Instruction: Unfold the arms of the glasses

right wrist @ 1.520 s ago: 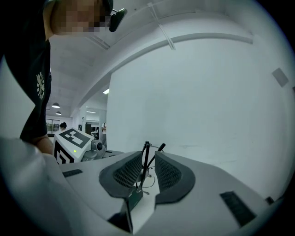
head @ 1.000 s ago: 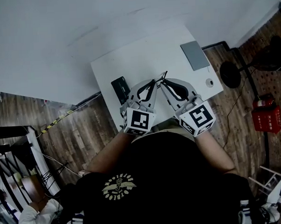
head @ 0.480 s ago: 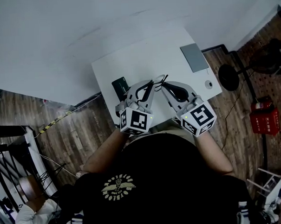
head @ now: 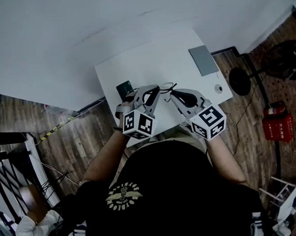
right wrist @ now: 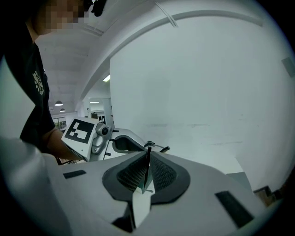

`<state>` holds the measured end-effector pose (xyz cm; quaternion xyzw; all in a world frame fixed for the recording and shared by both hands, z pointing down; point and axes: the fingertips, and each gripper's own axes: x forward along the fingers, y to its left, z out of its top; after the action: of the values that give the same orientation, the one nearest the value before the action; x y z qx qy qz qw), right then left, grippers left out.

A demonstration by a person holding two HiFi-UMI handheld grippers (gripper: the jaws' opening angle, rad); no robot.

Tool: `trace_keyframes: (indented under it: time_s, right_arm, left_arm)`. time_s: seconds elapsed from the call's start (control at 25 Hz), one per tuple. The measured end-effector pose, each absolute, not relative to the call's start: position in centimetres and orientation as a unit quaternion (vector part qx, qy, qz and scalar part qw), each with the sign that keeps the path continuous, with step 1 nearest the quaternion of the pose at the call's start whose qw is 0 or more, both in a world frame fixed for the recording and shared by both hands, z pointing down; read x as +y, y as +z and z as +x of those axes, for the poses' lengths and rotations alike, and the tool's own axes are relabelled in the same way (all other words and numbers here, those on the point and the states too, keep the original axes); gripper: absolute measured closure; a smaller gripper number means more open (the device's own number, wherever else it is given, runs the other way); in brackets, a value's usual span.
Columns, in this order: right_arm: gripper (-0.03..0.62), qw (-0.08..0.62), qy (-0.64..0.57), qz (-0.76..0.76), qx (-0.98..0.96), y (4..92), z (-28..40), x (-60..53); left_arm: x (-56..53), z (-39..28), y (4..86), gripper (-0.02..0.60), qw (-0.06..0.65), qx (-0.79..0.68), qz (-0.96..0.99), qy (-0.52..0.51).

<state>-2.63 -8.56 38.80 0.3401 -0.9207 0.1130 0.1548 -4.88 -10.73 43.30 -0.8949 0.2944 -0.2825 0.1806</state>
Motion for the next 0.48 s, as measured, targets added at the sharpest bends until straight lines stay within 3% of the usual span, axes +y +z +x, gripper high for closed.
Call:
trace_keyframes:
  time_s: [0.48]
  right_arm:
    - [0.576,0.208,0.155,0.305,-0.916,42.0,0.9,-10.8]
  left_arm:
    - [-13.3,-2.1,45.0,0.561,0.260,0.248,-0.857,-0.368]
